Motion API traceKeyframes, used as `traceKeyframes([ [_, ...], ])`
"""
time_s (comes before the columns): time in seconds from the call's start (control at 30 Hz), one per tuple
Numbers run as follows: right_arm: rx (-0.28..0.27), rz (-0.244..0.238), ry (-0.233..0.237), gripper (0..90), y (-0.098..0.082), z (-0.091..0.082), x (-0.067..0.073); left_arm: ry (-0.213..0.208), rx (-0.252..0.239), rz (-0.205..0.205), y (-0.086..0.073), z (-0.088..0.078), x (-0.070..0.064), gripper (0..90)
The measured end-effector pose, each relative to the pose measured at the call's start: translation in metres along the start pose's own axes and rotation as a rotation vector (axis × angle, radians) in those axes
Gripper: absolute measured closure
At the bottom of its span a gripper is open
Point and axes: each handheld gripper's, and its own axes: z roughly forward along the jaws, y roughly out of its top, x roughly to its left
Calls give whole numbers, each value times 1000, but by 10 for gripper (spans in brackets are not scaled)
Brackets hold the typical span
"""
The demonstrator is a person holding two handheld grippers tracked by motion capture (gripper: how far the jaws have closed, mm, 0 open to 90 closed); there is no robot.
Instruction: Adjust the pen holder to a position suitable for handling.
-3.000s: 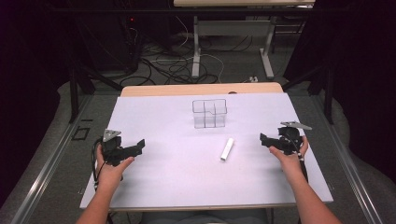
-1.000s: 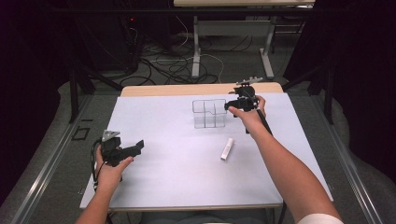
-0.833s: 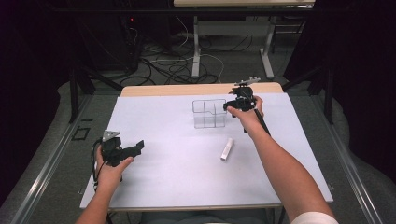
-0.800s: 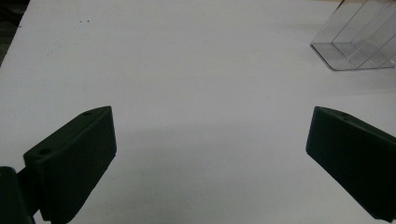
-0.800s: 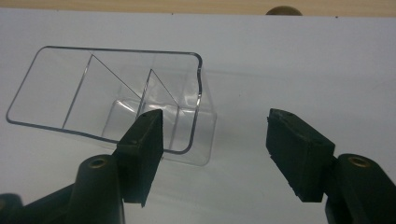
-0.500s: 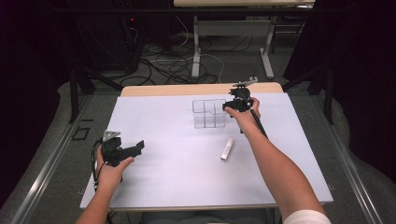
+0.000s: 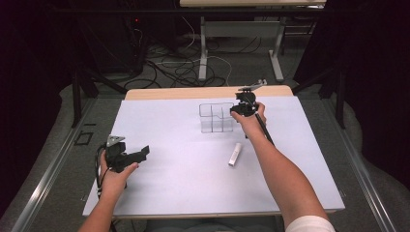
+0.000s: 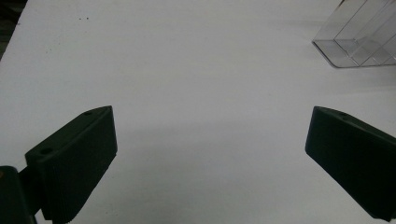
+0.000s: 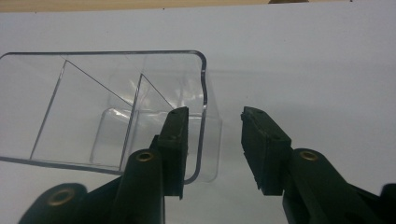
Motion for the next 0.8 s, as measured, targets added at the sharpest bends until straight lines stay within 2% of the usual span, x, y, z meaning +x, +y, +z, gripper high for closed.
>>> traceKeyframes([
  [0.3, 21, 25, 7, 707, 0, 4, 2, 0, 1, -2, 0, 1, 0, 24],
  [0.5, 53, 59, 12, 758, -1, 8, 3, 3, 2, -5, 0, 1, 0, 26],
  [0.63, 52, 69, 15, 796, -2, 8, 4, 6, 3, -7, 0, 1, 0, 28],
  [0.8, 49, 69, -3, 825, -1, 7, 6, 6, 3, -6, 0, 1, 0, 29],
])
